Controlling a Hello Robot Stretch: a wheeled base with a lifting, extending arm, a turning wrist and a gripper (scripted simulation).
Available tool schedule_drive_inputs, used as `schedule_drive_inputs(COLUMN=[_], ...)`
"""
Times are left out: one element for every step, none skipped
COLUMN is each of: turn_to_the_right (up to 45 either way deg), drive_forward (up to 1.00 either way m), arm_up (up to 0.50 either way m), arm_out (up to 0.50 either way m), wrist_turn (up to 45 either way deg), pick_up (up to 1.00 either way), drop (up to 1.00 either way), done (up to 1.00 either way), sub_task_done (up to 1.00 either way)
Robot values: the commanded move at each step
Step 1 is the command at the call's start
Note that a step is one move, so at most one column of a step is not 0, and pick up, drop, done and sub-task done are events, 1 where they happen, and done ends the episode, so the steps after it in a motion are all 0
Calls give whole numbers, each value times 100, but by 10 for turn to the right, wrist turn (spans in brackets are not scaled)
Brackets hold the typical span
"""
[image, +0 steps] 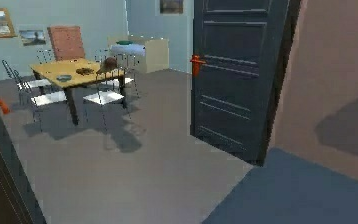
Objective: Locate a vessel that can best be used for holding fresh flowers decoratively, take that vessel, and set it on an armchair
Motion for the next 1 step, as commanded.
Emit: schedule_drive_inputs(turn_to_the_right=[-30], drive_forward=[0], arm_up=[0], arm_out=[0], wrist_turn=[0], pick_up=[0], drop=[0], done=[0], sub_task_done=[0])
